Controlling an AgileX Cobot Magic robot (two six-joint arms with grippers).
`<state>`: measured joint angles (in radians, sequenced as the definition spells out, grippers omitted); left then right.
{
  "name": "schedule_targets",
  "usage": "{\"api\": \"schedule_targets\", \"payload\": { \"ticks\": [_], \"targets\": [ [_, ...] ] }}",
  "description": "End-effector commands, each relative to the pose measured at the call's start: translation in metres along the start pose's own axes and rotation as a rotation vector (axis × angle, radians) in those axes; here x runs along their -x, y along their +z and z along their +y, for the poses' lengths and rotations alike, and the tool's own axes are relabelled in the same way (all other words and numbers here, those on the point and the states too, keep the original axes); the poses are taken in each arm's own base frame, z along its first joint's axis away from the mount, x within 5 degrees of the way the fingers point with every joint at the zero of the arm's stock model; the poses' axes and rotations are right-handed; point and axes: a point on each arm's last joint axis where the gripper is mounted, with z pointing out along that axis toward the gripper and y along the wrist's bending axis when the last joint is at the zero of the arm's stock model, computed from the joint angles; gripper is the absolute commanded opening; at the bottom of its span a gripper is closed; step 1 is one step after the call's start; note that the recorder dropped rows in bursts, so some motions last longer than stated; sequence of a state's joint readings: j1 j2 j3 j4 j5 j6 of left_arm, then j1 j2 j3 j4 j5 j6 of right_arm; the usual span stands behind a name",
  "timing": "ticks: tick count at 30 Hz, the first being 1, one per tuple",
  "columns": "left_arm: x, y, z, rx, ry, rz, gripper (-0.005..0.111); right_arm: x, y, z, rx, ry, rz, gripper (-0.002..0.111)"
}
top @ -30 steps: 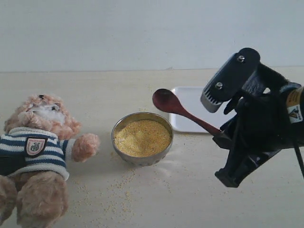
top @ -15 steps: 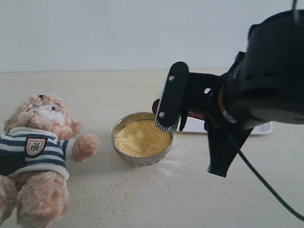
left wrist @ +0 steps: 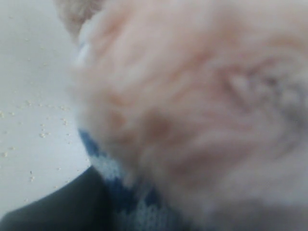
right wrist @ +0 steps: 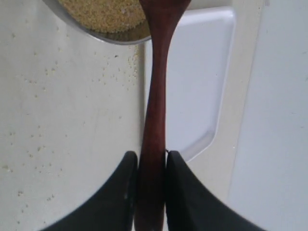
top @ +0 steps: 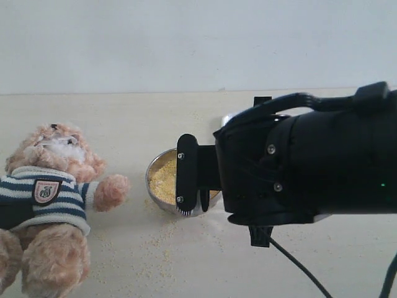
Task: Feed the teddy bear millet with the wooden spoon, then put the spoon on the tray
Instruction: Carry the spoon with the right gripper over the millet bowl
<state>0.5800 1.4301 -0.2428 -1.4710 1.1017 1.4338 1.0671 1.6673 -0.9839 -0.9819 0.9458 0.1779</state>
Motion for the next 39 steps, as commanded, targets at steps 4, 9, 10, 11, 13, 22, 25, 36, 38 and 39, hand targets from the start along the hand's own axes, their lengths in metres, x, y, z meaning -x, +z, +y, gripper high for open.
{"api": "schedule_targets", "payload": {
  "ticks": [4, 9, 10, 11, 13, 22, 25, 36, 38, 39],
  "targets": [
    [0.001, 0.000, -0.002, -0.030, 0.002, -0.012, 0.005, 0.007, 0.004, 0.000, -0.025, -0.016, -0.031, 0.000],
    [0.001, 0.000, -0.002, -0.030, 0.002, -0.012, 0.005, 0.008, 0.003, -0.001, -0.036, -0.019, -0.043, 0.000],
    [0.001, 0.000, -0.002, -0.030, 0.002, -0.012, 0.005, 0.008, 0.003, -0.001, -0.037, -0.017, -0.041, 0.000],
    [0.001, 0.000, -0.002, -0.030, 0.002, -0.012, 0.005, 0.008, 0.003, -0.001, -0.041, -0.015, -0.038, 0.000],
    [0.001, 0.000, -0.002, -0.030, 0.002, -0.012, 0.005, 0.008, 0.003, -0.003, -0.054, -0.007, -0.037, 0.000],
    [0.001, 0.000, -0.002, -0.030, 0.002, -0.012, 0.005, 0.009, 0.008, -0.003, -0.100, -0.045, -0.010, 0.000],
    [0.001, 0.000, -0.002, -0.030, 0.002, -0.012, 0.005, 0.010, 0.018, 0.004, -0.095, -0.072, 0.040, 0.000],
    [0.001, 0.000, -0.002, -0.030, 0.002, -0.012, 0.005, 0.018, 0.028, 0.015, -0.053, -0.078, 0.011, 0.000],
    [0.001, 0.000, -0.002, -0.030, 0.002, -0.012, 0.005, 0.018, 0.028, 0.017, -0.031, -0.061, 0.003, 0.000],
    [0.001, 0.000, -0.002, -0.030, 0.002, -0.012, 0.005, 0.018, 0.028, 0.018, -0.021, -0.053, 0.004, 0.000]
  ]
}}
